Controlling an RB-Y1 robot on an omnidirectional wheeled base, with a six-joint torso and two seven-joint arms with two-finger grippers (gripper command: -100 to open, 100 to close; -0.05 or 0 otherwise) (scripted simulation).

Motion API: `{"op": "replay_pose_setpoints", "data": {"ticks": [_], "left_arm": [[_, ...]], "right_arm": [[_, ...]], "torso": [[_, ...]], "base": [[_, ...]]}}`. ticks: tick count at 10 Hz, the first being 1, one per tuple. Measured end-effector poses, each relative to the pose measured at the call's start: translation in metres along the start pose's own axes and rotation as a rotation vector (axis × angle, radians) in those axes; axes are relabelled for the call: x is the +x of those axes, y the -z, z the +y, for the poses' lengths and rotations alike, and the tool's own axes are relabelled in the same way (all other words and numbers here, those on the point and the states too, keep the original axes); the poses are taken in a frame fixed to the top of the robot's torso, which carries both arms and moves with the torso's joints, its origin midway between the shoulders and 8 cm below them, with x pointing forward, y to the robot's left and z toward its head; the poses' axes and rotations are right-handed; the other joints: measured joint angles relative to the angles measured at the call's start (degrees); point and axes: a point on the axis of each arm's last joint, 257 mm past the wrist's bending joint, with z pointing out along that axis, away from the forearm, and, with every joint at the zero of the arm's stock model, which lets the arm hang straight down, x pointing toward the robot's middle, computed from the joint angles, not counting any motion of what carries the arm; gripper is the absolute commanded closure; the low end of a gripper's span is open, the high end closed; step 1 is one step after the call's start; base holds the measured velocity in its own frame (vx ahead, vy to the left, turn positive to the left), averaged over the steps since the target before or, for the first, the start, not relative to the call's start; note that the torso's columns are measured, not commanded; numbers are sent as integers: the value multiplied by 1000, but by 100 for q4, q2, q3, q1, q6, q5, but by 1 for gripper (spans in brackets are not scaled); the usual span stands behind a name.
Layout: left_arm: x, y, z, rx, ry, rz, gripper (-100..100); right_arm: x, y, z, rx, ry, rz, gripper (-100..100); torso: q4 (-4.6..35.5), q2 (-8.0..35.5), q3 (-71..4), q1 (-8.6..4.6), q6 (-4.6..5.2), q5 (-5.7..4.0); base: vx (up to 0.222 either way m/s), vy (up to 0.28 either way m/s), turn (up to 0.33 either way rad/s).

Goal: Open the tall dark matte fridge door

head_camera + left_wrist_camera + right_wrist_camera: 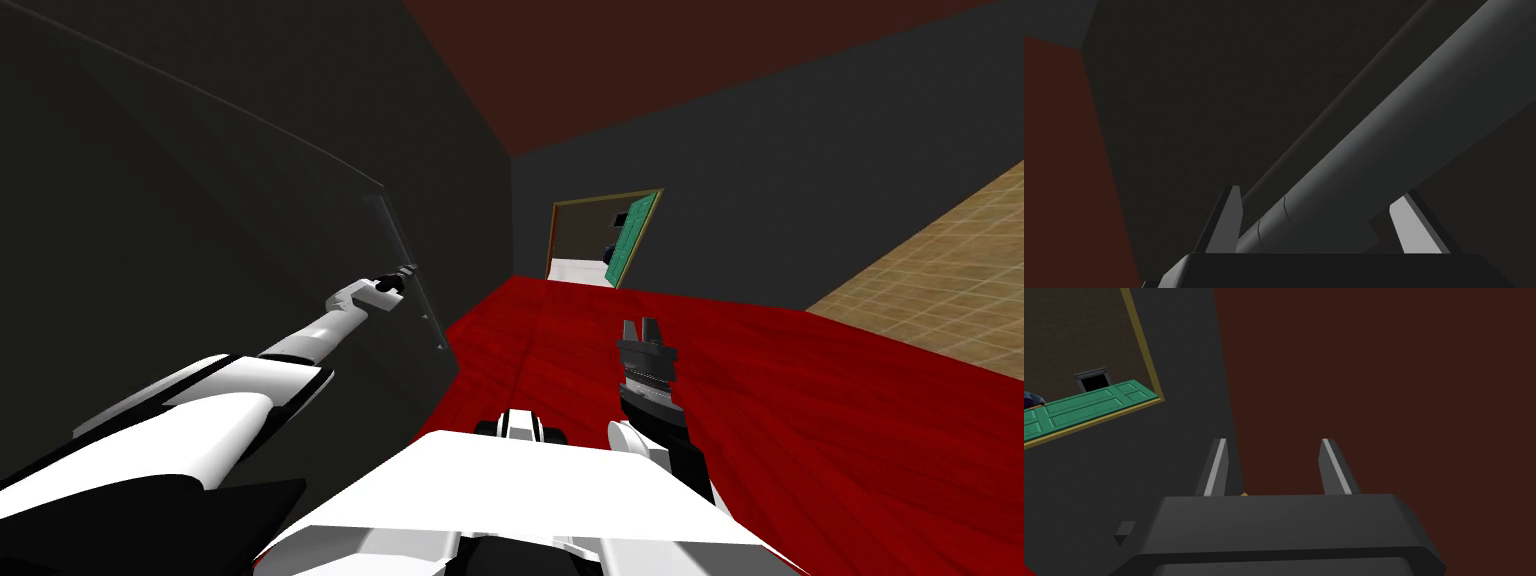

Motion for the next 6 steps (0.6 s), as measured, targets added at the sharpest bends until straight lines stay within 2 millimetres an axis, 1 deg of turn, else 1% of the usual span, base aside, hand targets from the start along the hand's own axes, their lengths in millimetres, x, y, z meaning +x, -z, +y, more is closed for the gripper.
{"op": "replay_pose_setpoints", "data": {"ticks": [1, 2, 3, 4, 6], "left_arm": [[10, 0, -15, 15, 0, 14, 100], [20, 1, -23, 25, -2, 27, 100], [32, -1, -35, 38, -1, 45, 100], [39, 1, -41, 47, 0, 55, 100], [54, 5, -68, 77, 2, 77, 100]], "right_arm": [[0, 0, 0, 0, 0, 0, 0], [0, 0, 0, 0, 0, 0, 0], [0, 0, 0, 0, 0, 0, 0], [0, 0, 0, 0, 0, 0, 0], [0, 0, 0, 0, 0, 0, 0]], "torso": [[-2, 3, 4, -18, 8, 2], [0, -21, -6, -25, -24, 1], [6, -34, -17, -16, -24, -7], [7, -42, -20, -14, -44, -5], [1, -11, -4, -39, -12, -7]], "base": [[-211, 37, -108], [-190, 57, -56], [-130, 47, -63], [-135, 41, -38], [-205, 37, -80]]}}
